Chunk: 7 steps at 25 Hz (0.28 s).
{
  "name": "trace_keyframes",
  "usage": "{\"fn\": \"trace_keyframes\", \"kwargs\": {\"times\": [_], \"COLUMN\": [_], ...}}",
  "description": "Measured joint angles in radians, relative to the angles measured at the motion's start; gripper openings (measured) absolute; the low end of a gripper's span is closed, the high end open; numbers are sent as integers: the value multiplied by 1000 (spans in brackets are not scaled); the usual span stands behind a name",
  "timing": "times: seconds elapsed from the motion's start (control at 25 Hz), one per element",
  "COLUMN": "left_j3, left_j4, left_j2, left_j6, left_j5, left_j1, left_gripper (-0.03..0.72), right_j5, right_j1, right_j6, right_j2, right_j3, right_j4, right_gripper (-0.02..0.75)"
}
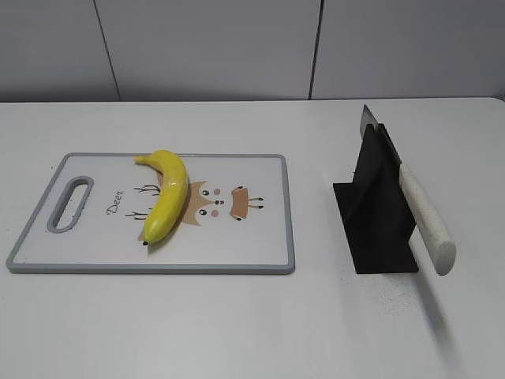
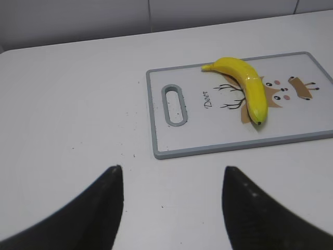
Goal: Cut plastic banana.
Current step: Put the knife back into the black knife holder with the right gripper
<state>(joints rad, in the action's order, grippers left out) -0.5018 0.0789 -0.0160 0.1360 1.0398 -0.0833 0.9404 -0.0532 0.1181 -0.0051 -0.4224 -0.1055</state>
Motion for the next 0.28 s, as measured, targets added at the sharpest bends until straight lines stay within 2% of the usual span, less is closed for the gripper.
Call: {"fn": "trace_keyframes", "kwargs": {"times": [0.28], "left_j3": [0], "left_j4": [0], "left_j2": [0], "left_j6": [0], "left_j5": [0], "left_j1": [0], "left_gripper": [584], "right_j5": [0], "right_j1": [0], "right_j6": [0], "right_j2": [0], "right_j3": [0], "right_j4": [0], "right_gripper": [554]}}
